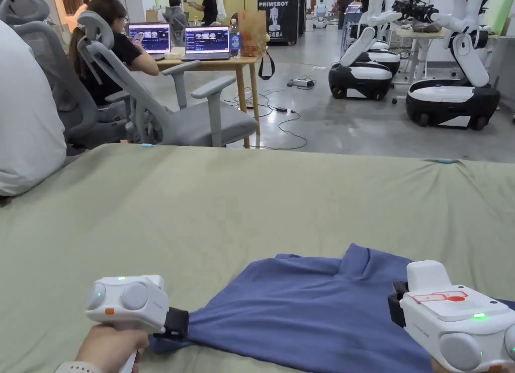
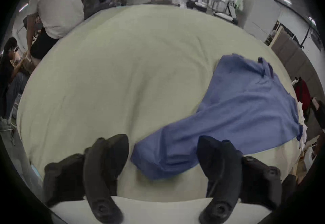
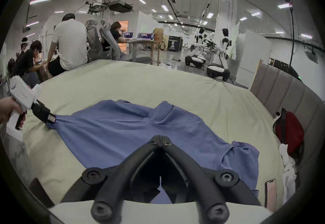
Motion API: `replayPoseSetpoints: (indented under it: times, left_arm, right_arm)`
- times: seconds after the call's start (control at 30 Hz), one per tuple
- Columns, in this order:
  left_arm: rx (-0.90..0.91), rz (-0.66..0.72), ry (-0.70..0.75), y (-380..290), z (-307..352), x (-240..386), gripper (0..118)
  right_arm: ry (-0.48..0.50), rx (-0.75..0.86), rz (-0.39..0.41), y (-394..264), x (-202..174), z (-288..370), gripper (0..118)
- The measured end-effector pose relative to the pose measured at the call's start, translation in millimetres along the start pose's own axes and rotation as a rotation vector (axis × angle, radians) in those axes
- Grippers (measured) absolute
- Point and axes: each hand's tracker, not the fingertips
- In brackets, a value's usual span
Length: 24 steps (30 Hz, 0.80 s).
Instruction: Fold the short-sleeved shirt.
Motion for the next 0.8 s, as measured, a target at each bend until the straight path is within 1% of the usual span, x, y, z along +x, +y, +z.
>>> replayPoseSetpoints:
  times: [0.03,0.07,0.1,0.13,0.17,0.2,0.23,0.27,0.3,0.33,0.4,0.43,0.47,0.5,0.53,0.57,0.6,0.63,0.67,0.7,0.73,0.77,0.8]
  left_arm:
    - [-0.026,-0.003,-0.030,-3,-5,0,47]
    - [-0.005,-0.007,-0.086,-5,-4,3,47]
    - [0.012,-0.026,-0.047,-3,-1,6,39]
    - [0.032,-0.097,-0.064,-2,6,11,18]
    - [0.053,-0.132,-0.042,-2,13,18,0]
    - [0.073,-0.171,0.002,-3,20,21,0]
    - [0.118,-0.185,0.007,-5,34,28,0]
    - [0.152,-0.173,-0.002,-6,44,29,0]
    - [0.209,-0.154,-0.045,-7,57,30,0]
    - [0.233,-0.140,-0.054,-8,67,32,0]
    - [0.248,-0.168,-0.049,-11,71,33,0]
    - [0.248,-0.163,-0.050,-12,72,33,0]
    - [0.246,-0.162,-0.057,-13,72,33,0]
    - [0.245,-0.151,-0.067,-13,69,32,0]
    - [0.248,-0.125,-0.078,-15,69,30,0]
    - [0.250,-0.114,-0.082,-16,68,28,0]
    - [0.250,-0.102,-0.081,-16,68,26,0]
    - [0.246,-0.106,-0.079,-15,65,25,0]
    - [0.240,-0.106,-0.076,-15,64,24,0]
    - [0.235,-0.105,-0.073,-15,62,23,0]
    - [0.229,-0.104,-0.072,-15,60,23,0]
    - [0.220,-0.102,-0.074,-14,57,22,0]
    - [0.215,-0.105,-0.071,-15,55,23,0]
  right_arm:
    - [-0.004,-0.006,0.008,-1,4,-3,0]
    - [-0.010,-0.016,0.018,-1,10,-7,0]
    - [-0.017,-0.029,0.026,-1,17,-12,0]
    - [-0.029,-0.038,0.031,-2,29,-19,0]
    - [-0.045,-0.046,0.031,-1,40,-26,0]
    - [-0.063,-0.063,0.028,2,52,-35,0]
    - [-0.080,-0.076,0.026,6,64,-46,0]
    - [-0.088,-0.087,0.025,7,78,-55,0]
    - [-0.093,-0.107,0.020,11,90,-68,0]
    - [-0.083,-0.130,0.011,15,101,-83,0]
    - [-0.039,-0.171,-0.021,19,120,-111,0]
    - [-0.008,-0.174,-0.032,20,127,-129,6]
    - [0.000,-0.181,-0.035,21,132,-144,39]
    - [-0.003,-0.186,-0.042,21,136,-162,82]
    - [-0.003,-0.220,-0.050,19,139,-180,117]
    - [0.008,-0.240,-0.058,16,141,-195,114]
    - [0.032,-0.204,-0.065,18,140,-205,106]
    - [0.060,-0.253,-0.117,16,138,-219,104]
    - [0.066,-0.289,-0.138,11,142,-231,106]
    - [0.060,-0.295,-0.120,8,139,-241,106]
    - [0.034,-0.326,-0.082,4,134,-247,100]
    - [0.028,-0.360,-0.052,2,129,-248,90]
    - [0.053,-0.332,-0.082,-2,130,-244,73]
